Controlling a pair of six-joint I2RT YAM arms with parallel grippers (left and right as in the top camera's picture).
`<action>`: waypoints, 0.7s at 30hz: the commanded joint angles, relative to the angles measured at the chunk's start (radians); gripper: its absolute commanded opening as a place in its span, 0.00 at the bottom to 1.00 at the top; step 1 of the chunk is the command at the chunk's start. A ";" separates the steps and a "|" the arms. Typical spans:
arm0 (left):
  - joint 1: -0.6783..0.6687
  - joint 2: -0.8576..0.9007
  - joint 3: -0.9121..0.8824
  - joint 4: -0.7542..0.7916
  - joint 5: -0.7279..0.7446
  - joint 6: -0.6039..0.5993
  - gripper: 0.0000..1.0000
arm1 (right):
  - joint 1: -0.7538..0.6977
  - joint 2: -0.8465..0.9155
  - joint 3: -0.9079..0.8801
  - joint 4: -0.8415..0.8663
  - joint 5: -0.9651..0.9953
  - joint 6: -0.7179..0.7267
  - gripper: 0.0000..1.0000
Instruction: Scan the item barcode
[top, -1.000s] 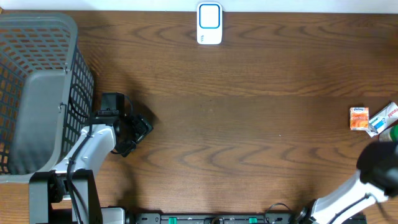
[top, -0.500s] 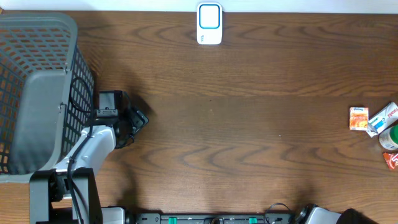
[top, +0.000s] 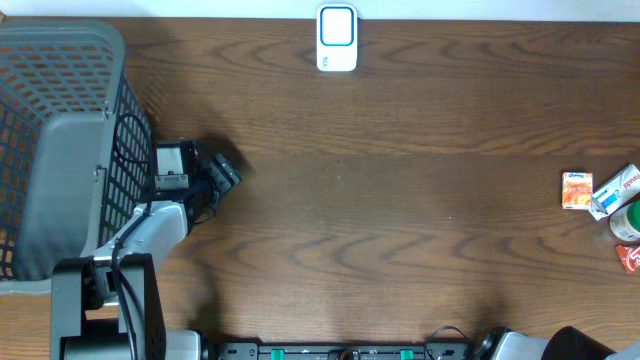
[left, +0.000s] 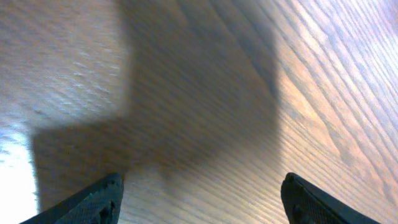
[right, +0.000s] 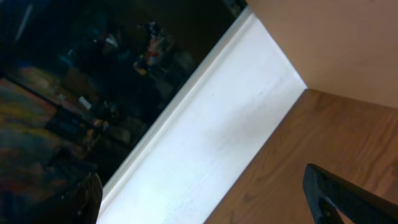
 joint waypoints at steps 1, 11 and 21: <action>0.006 -0.056 0.103 0.019 0.027 0.117 0.83 | 0.003 -0.011 -0.010 0.023 -0.055 -0.013 0.98; 0.005 -0.328 0.608 -0.155 -0.227 0.515 0.83 | 0.039 -0.019 -0.010 0.195 -0.135 -0.014 0.99; 0.004 -0.621 0.724 -0.452 -0.144 0.618 0.83 | 0.101 -0.116 -0.018 0.146 -0.060 -0.068 0.98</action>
